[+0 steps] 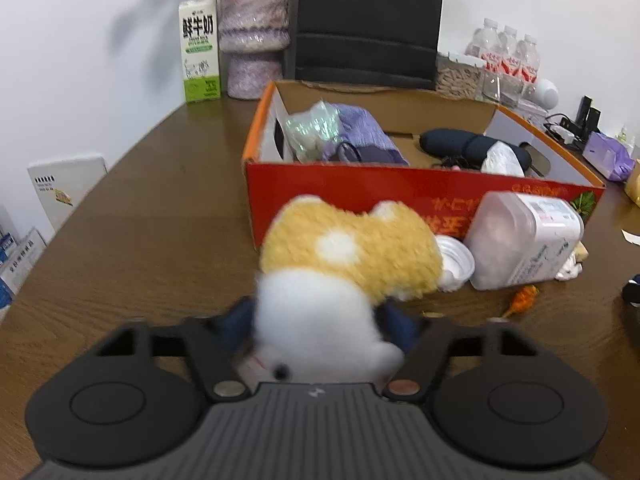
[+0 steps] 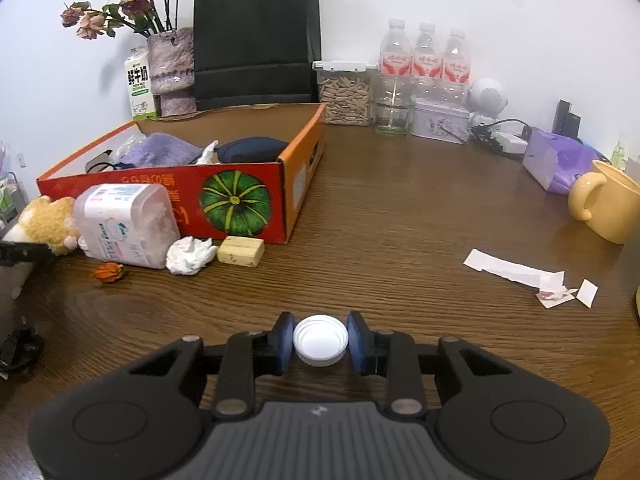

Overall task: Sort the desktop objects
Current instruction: 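Grasp the yellow-white plush dog with the left gripper while the right grasps the white bottle cap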

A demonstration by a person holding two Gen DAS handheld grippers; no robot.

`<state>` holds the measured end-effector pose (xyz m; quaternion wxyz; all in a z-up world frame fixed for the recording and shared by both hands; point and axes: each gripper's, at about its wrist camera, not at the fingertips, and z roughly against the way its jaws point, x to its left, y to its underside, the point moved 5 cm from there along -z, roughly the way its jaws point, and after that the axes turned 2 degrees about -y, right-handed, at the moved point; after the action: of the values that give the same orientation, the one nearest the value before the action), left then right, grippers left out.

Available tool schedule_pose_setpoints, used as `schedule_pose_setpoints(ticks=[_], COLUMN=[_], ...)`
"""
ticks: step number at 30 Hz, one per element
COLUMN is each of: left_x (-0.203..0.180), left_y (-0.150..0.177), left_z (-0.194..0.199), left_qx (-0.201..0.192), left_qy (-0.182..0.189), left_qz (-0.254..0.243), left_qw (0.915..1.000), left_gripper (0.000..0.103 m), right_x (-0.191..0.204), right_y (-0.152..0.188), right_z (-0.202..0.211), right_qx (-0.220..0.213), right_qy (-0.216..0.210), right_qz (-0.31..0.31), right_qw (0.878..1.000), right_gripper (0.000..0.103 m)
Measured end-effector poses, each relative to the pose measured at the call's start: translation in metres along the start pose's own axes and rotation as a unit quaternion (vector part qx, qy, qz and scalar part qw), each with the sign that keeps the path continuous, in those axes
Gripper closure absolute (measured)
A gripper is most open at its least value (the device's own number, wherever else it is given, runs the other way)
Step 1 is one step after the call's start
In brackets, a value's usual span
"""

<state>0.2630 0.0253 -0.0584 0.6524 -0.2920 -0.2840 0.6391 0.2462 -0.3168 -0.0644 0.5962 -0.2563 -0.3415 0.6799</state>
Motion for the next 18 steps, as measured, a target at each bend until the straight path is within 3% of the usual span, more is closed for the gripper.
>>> schedule_pose_setpoints(ticks=[9, 18], left_x=[0.003, 0.013], left_y=[0.0, -0.019], left_z=[0.007, 0.038], left_qx=[-0.014, -0.067], left_qy=[-0.005, -0.009], left_qz=[0.002, 0.008], left_qw=[0.9999, 0.9977], left_gripper=[0.051, 0.052], right_x=[0.011, 0.02], right_y=[-0.006, -0.035], right_z=[-0.002, 0.01], right_qx=[-0.007, -0.06], right_qy=[-0.014, -0.021], right_qz=[-0.002, -0.004], right_qw=[1.0, 0.998], right_gripper=[0.075, 0.075])
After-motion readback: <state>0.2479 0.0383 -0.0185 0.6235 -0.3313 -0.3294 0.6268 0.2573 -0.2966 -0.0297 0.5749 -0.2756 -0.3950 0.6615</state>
